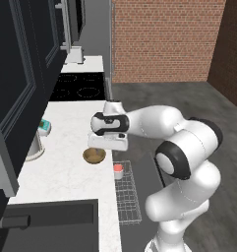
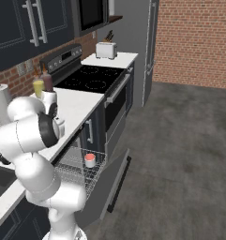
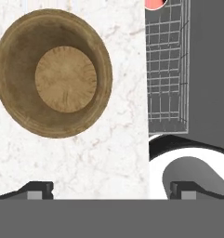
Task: Pick up the cup and bowl from the counter, place them in the dishwasher, and close the dishwasher door.
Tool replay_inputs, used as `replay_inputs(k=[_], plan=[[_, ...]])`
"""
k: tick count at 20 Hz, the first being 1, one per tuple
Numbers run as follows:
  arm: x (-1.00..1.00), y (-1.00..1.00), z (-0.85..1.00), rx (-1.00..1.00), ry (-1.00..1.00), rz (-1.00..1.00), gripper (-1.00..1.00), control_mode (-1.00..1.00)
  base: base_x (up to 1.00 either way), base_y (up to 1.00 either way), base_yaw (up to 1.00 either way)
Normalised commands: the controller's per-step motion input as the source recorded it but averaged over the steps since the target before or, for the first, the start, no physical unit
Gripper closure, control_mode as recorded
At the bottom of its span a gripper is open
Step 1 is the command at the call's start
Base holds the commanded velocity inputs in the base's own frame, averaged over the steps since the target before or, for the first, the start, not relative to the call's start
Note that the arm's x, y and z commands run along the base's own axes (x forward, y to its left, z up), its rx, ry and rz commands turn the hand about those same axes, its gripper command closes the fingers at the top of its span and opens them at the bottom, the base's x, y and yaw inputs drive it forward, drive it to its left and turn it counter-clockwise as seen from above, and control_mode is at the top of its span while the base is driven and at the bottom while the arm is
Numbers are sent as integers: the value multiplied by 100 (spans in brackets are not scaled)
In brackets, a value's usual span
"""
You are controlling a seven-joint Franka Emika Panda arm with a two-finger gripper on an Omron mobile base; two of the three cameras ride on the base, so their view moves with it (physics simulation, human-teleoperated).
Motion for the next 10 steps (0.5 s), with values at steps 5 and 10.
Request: replay_inputs(k=[5,10], plan=[[27,3,-18,0,0,0,-100,-100,0,0,0],[30,0,-15,0,0,0,-100,-100,0,0,0]])
